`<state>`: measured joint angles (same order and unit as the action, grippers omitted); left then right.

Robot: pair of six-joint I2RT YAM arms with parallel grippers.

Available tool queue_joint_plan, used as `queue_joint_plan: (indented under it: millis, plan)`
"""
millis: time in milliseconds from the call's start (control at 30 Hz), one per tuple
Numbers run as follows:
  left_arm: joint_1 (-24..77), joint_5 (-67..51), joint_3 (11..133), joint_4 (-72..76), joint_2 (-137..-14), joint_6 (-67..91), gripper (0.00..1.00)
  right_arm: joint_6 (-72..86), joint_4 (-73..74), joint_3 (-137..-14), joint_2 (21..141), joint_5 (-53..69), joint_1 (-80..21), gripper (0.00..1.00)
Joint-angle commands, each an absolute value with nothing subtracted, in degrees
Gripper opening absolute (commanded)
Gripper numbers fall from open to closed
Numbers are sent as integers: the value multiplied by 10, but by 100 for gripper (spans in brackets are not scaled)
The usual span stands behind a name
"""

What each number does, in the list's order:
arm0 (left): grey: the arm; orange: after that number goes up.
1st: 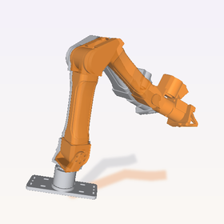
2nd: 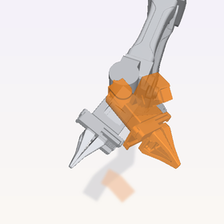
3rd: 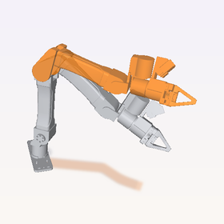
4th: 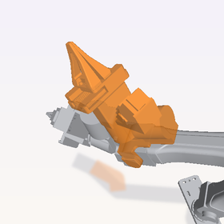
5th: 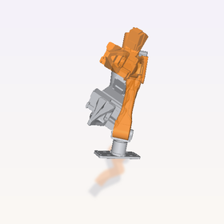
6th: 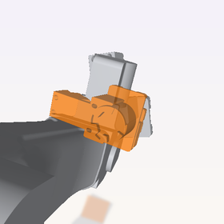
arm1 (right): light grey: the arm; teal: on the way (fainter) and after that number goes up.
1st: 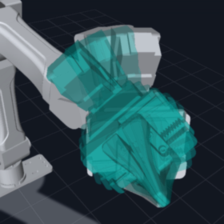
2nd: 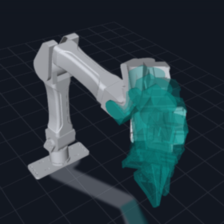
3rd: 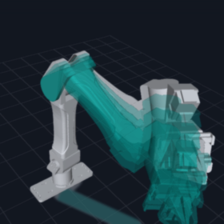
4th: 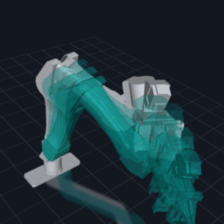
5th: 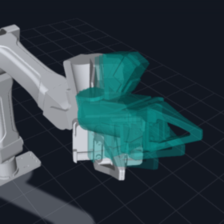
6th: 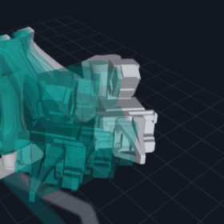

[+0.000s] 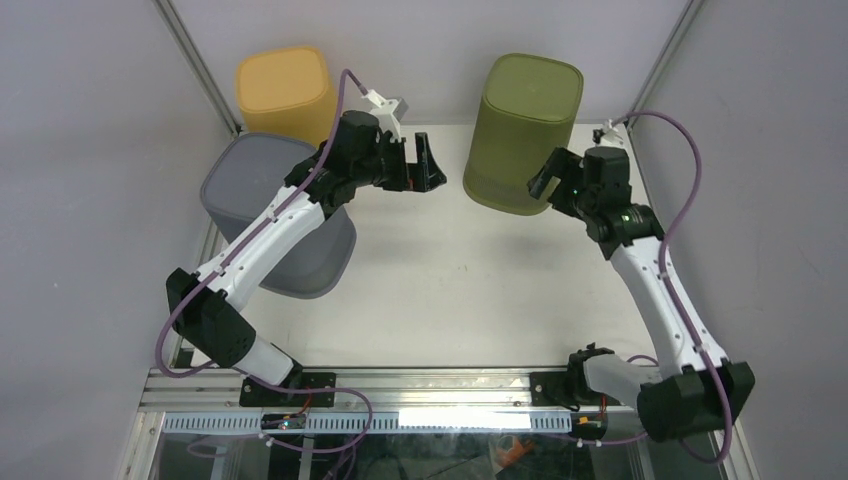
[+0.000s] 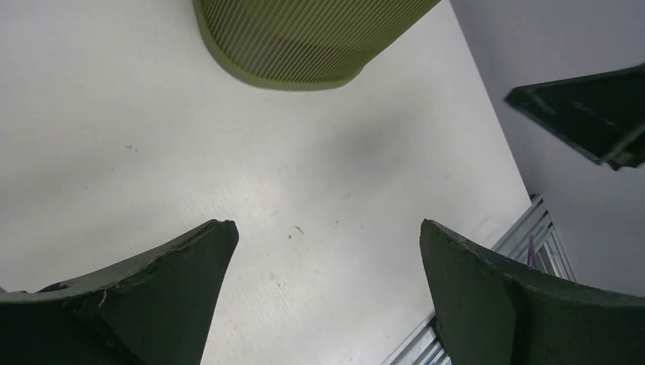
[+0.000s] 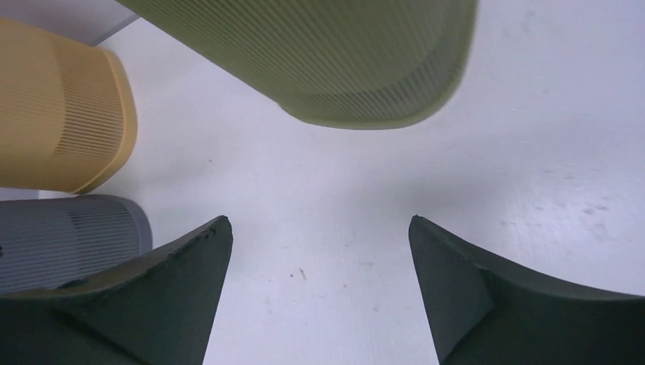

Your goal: Turn the large container upside down

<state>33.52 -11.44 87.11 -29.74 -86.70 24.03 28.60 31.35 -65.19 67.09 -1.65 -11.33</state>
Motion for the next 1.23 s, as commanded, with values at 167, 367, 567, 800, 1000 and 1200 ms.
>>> queue_joint_plan:
  millis: [167,367,567,800,1000,1200]
  plan:
    - [335,-156,840,-286,-897,254,99,288,385,-622,549,-260,-110,92]
    - [335,-156,843,-286,-907,253,99,305,386,-626,541,-328,-110,92]
    - [335,-149,846,-285,-906,254,99,306,365,-625,541,-335,-111,93]
    - [335,-138,843,-285,-904,248,99,301,348,-623,544,-334,-110,93]
    - [335,-129,837,-285,-897,243,99,308,343,-614,545,-325,-111,93]
    - [334,-119,832,-286,-893,239,99,312,341,-614,545,-319,-110,93]
